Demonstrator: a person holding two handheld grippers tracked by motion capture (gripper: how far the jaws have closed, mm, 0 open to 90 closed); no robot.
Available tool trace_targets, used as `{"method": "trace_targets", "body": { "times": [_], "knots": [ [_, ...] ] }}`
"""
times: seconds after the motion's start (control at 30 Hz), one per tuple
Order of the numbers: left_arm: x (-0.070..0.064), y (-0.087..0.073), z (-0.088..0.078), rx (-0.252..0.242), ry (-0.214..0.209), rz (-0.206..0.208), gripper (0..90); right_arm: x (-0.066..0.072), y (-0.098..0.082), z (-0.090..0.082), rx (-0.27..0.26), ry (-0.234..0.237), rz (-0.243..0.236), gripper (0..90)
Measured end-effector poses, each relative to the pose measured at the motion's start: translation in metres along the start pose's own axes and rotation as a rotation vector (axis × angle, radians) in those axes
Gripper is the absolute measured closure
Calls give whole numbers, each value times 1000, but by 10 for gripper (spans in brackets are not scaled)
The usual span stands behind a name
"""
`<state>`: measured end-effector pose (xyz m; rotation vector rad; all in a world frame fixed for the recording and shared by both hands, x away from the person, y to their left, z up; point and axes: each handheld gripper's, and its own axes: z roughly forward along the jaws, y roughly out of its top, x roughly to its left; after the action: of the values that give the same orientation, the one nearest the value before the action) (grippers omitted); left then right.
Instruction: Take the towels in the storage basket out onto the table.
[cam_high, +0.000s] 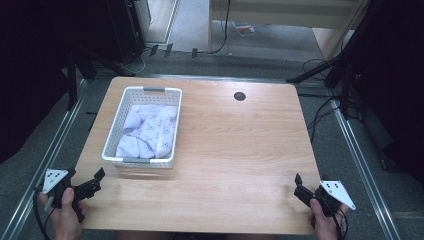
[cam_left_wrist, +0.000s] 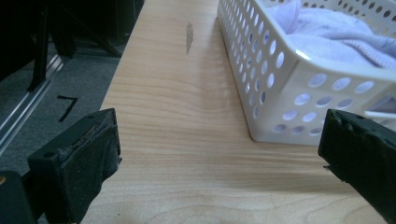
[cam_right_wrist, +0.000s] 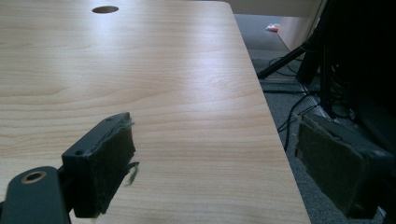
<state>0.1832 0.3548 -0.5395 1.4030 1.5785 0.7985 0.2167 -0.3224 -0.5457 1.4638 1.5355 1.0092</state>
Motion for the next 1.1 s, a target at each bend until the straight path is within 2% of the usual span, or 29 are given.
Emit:
{"method": "trace_targets", "body": {
  "times": [0.2, 0.3, 0.4, 0.6, 0.63, 0.7, 0.8, 0.83, 0.93, 1.07, 1.1],
  "knots": [
    [-3, 15, -13, -36, -9, -11, 0, 0, 0, 0, 4, 0, 4, 125],
    [-8, 24, -16, -36, -13, 5, 0, 0, 0, 0, 1, 0, 0, 125],
    [-12, 36, -16, -25, 0, -4, 0, 0, 0, 0, 3, -1, 1, 126],
    [-20, 55, -18, -41, -17, 1, 0, 0, 0, 0, 0, -1, 1, 126],
    [-23, 62, -19, -42, -28, -2, 0, 0, 0, 0, -1, -2, 3, 127],
    [-26, 65, -18, -43, -34, 0, 0, 0, 0, 0, -3, -5, 2, 127],
    [-36, 77, -15, -41, -77, 21, 0, 0, 0, -1, -2, -2, 2, 127],
    [-36, 77, -15, -41, -77, 21, 0, 0, 0, -1, -2, -2, 2, 127],
    [-47, 90, -8, -12, -99, 43, 0, 0, 0, -1, 0, -1, 3, 127],
    [-54, 98, -4, -16, -117, 47, 0, 0, 0, -1, -1, 0, -2, 127],
    [-59, 104, -1, -18, -135, 52, 0, 0, 0, -1, -1, -2, -1, 127]
  ]
}}
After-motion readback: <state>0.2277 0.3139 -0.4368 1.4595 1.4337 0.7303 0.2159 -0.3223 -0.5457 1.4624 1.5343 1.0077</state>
